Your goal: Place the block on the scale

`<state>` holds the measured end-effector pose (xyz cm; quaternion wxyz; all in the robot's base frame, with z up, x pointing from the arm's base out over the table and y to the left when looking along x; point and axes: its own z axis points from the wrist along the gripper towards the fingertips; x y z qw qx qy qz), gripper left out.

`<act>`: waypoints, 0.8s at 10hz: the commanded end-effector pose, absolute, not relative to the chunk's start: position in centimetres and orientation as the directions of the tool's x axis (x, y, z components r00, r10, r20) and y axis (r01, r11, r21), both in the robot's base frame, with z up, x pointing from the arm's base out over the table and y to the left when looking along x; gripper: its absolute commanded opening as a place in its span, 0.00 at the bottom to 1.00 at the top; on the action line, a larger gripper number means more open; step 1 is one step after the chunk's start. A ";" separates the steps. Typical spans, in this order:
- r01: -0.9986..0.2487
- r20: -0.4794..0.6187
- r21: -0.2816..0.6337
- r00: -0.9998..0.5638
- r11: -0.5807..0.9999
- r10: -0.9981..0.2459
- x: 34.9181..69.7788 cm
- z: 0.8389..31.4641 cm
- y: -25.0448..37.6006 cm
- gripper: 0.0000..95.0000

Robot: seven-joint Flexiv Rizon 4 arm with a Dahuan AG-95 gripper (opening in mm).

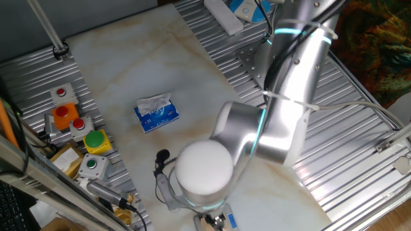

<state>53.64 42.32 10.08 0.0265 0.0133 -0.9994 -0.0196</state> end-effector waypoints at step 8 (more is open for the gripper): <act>-0.087 0.057 0.030 -0.994 0.996 -0.089 54.9 10.8 39.3 0.40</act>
